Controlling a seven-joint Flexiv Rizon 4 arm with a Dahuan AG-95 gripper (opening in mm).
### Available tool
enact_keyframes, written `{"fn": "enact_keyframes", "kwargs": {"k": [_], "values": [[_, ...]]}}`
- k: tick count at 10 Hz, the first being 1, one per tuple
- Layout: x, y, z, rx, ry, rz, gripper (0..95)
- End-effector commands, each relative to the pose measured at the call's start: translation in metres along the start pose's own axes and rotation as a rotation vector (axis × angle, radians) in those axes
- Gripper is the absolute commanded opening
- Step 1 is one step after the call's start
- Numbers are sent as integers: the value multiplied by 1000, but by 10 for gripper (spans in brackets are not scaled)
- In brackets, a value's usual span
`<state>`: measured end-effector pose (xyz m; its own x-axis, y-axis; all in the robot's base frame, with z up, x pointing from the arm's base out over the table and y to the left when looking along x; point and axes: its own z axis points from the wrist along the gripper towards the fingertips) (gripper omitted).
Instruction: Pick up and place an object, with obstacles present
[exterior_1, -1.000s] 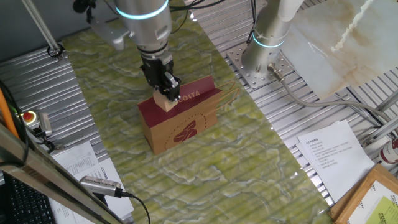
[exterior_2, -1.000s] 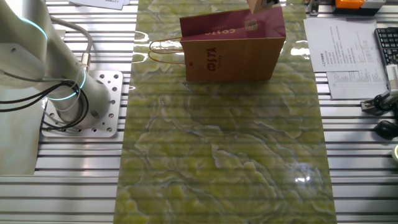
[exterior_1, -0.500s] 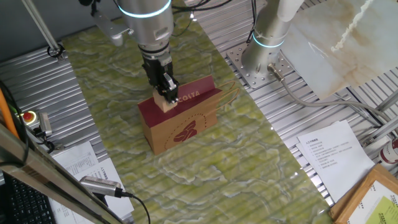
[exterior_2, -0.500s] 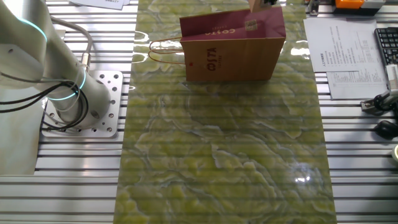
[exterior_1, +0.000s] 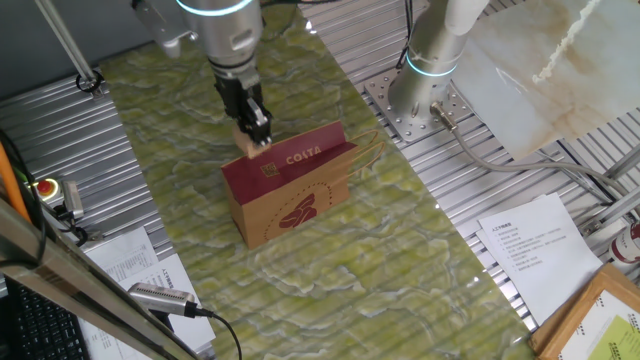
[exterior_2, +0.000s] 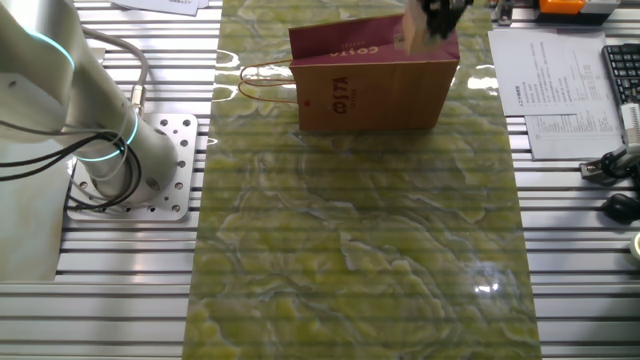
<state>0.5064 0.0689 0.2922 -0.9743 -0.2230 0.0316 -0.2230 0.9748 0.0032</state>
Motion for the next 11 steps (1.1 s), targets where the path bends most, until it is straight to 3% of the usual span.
{"fn": "enact_keyframes", "kwargs": {"k": [1, 4, 8, 9, 10, 11], "values": [[8, -30, 12, -9, -1, -290, 0], [10, -47, 32, -8, -7, -377, 0], [6, -52, 35, -8, -6, -427, 0], [4, -51, 35, -23, -10, -435, 0], [4, -51, 35, -56, 5, -427, 0], [4, -51, 35, -65, 24, -437, 0]]}}
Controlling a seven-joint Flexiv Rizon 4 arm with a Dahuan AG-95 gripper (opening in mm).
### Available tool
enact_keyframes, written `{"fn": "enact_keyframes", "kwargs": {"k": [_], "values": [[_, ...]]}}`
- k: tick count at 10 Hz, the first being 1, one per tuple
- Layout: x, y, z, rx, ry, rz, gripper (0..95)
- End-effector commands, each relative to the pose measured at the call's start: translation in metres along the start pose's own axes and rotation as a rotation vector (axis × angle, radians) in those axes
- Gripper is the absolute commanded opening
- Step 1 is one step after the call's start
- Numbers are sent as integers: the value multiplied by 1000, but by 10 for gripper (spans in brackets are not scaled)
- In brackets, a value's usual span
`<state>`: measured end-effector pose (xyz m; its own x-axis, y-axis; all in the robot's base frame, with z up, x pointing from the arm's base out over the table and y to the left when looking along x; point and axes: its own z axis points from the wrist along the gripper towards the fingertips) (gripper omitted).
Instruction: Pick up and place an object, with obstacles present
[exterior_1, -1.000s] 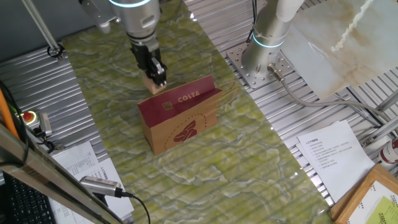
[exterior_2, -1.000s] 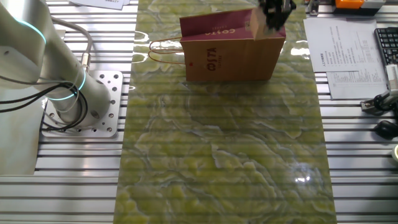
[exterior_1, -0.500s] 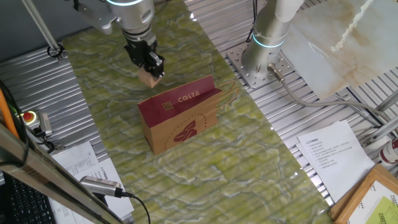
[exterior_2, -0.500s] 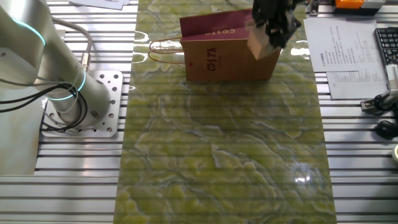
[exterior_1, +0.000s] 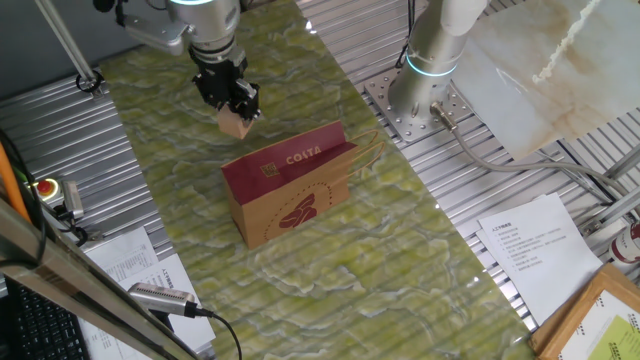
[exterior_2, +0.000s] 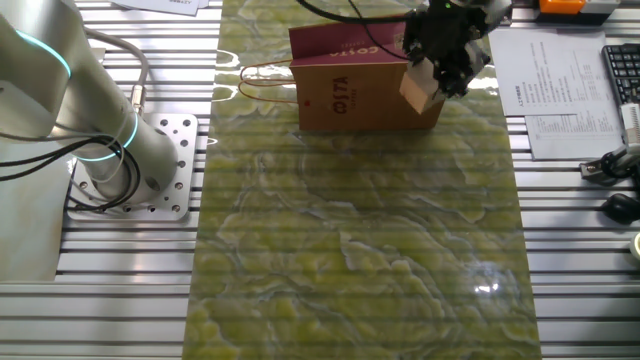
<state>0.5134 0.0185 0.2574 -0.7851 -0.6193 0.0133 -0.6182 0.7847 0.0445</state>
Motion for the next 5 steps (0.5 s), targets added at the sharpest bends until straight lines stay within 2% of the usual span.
{"fn": "enact_keyframes", "kwargs": {"k": [1, 3, 4, 5], "values": [[0, 1, 0, -49, 36, 8, 0], [0, 1, 0, -91, 68, 65, 0], [0, 1, 0, -85, 80, 68, 0], [0, 1, 0, -74, 93, 28, 0]]}}
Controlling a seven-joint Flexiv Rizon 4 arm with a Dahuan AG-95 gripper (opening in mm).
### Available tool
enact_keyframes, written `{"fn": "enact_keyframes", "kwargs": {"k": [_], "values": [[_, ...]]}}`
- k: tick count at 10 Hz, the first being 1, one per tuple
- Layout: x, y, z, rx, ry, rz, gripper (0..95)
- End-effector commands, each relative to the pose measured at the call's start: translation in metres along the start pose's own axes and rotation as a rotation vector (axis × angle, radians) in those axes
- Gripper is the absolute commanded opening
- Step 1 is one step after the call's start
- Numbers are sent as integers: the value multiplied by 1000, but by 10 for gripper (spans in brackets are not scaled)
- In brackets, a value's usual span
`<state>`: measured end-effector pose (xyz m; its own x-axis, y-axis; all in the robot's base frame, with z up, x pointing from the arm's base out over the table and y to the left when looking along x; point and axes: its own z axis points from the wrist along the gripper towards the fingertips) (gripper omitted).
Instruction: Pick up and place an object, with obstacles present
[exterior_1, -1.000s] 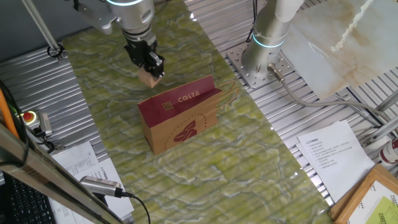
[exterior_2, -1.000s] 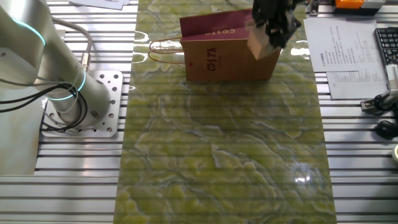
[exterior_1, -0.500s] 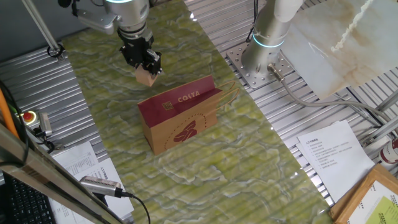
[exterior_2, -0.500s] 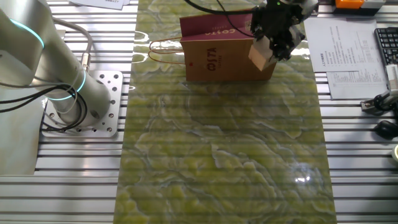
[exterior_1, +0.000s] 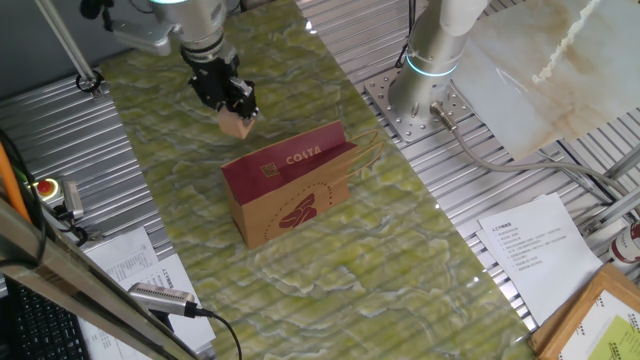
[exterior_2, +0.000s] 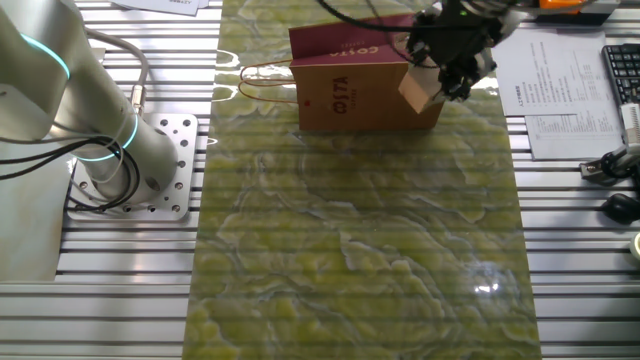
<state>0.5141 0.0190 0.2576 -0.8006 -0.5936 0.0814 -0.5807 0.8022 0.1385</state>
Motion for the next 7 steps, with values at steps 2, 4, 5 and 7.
{"fn": "enact_keyframes", "kwargs": {"k": [2, 4, 5, 7], "values": [[5, -7, 5, 29, 68, -138, 0], [13, -21, 13, 62, 107, -207, 0], [18, -30, 23, 60, 107, -265, 0], [20, -39, 41, 64, 114, -349, 0]]}}
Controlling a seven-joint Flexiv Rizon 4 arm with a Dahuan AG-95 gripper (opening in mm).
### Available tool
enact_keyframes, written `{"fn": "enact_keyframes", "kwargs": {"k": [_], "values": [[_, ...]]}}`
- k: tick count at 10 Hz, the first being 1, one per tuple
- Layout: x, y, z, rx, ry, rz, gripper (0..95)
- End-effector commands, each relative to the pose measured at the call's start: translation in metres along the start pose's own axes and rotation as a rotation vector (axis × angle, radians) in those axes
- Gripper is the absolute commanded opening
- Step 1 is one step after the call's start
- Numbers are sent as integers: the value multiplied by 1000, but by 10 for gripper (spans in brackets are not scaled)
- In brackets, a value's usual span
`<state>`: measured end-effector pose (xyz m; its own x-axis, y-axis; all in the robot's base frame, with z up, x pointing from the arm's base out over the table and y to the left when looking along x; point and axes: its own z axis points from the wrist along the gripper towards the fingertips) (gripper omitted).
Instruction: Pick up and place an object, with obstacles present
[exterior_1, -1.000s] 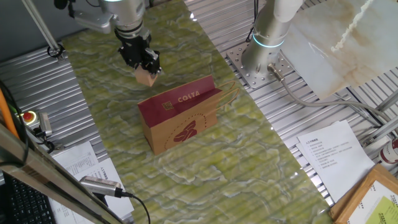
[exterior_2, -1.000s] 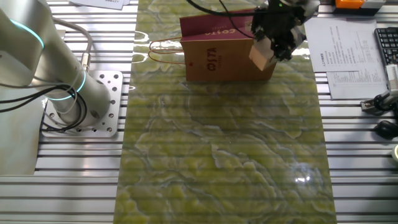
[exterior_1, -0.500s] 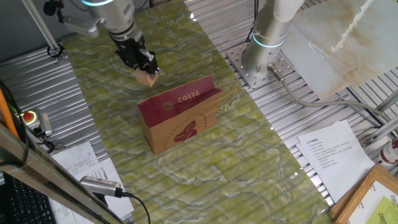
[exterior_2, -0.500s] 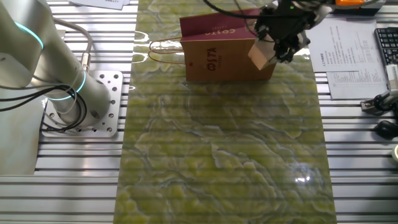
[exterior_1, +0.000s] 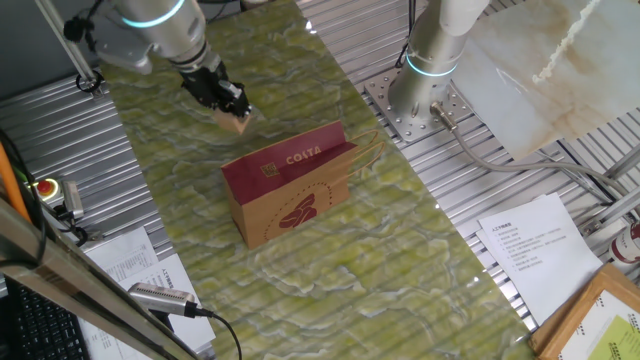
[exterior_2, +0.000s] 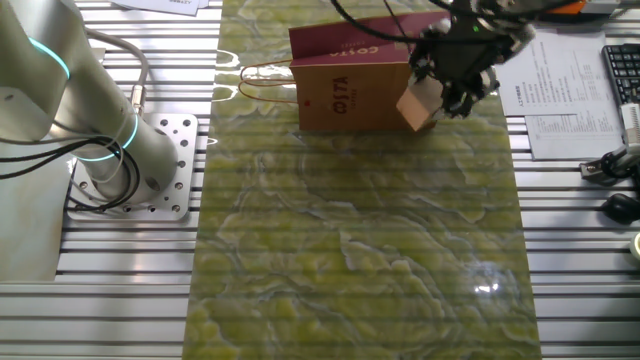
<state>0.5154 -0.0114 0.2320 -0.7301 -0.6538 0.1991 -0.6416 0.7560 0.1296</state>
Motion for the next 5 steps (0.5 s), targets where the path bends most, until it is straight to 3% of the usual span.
{"fn": "enact_keyframes", "kwargs": {"k": [1, 5], "values": [[3, -12, 27, 72, -11, -287, 0], [-1, -15, 57, 101, -20, -321, 0]]}}
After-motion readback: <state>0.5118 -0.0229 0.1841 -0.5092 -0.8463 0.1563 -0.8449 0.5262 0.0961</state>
